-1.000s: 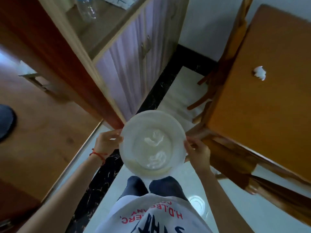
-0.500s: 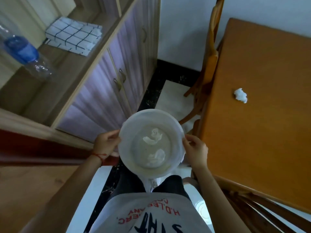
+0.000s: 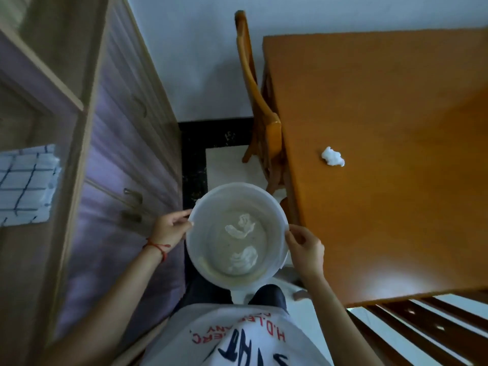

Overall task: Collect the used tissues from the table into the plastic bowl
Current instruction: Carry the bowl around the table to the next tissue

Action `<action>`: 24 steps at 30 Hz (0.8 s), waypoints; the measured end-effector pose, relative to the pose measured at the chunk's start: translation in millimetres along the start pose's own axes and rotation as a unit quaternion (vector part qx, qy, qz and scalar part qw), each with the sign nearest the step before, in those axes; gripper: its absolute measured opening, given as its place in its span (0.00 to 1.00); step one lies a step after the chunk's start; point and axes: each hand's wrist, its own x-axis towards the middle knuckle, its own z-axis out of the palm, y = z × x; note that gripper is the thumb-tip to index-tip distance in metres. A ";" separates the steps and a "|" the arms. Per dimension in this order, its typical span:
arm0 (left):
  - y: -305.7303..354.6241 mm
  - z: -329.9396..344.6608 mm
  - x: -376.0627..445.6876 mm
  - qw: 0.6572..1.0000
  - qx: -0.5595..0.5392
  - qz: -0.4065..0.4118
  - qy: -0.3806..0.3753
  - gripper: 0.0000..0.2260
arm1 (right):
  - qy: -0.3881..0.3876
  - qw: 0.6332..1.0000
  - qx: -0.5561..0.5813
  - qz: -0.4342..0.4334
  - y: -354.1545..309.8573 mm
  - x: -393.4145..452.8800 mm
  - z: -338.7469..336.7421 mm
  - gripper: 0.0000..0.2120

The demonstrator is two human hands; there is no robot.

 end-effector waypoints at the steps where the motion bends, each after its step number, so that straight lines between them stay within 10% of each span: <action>1: 7.7 -1.3 14.8 1.000 0.008 0.008 -0.020 0.16 | 0.019 1.000 0.004 0.014 -1.6 2.0 3.2 0.09; 24: 58.6 31.4 134.5 0.972 0.095 0.096 -0.193 0.17 | 0.150 0.980 0.044 0.126 -11.7 13.5 18.3 0.06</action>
